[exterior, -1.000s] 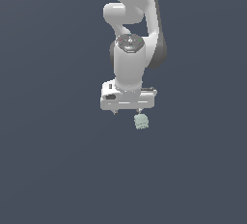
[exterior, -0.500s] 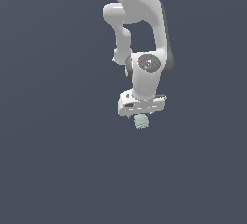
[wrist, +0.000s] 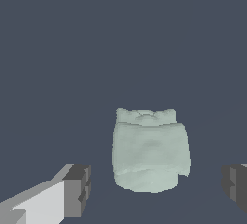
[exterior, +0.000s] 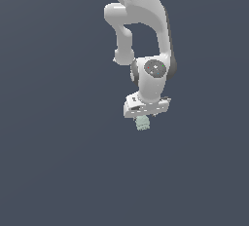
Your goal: Pick up the object and move it to a goal position.
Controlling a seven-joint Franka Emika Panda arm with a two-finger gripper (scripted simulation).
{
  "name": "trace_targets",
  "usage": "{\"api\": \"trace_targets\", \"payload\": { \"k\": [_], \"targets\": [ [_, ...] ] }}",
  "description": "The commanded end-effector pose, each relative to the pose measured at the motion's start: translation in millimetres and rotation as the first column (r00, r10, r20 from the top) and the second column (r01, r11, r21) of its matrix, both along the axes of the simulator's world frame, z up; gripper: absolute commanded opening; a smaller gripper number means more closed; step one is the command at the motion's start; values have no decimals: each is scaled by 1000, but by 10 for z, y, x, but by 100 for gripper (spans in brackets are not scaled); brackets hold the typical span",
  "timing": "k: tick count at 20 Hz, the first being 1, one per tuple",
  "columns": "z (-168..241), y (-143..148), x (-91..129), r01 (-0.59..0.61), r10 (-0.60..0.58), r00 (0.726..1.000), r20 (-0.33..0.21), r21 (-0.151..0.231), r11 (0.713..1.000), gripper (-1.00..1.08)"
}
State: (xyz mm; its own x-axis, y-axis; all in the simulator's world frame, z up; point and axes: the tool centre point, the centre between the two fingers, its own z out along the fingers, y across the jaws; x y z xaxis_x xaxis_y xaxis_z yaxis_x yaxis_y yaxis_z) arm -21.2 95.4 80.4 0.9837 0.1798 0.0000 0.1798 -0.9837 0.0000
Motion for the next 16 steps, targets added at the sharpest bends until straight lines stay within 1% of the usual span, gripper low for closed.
{"api": "trace_targets", "payload": {
  "k": [1,9,15,16],
  "targets": [
    [-42,-2,-2,0,0,1000,0,0,1000,100],
    [-404,5,-19,-1,1,1000,0,0,1000,100],
    [-504,11,-10,-1,1,1000,0,0,1000,100],
    [-504,11,-10,-1,1,1000,0,0,1000,-100]
  ]
}}
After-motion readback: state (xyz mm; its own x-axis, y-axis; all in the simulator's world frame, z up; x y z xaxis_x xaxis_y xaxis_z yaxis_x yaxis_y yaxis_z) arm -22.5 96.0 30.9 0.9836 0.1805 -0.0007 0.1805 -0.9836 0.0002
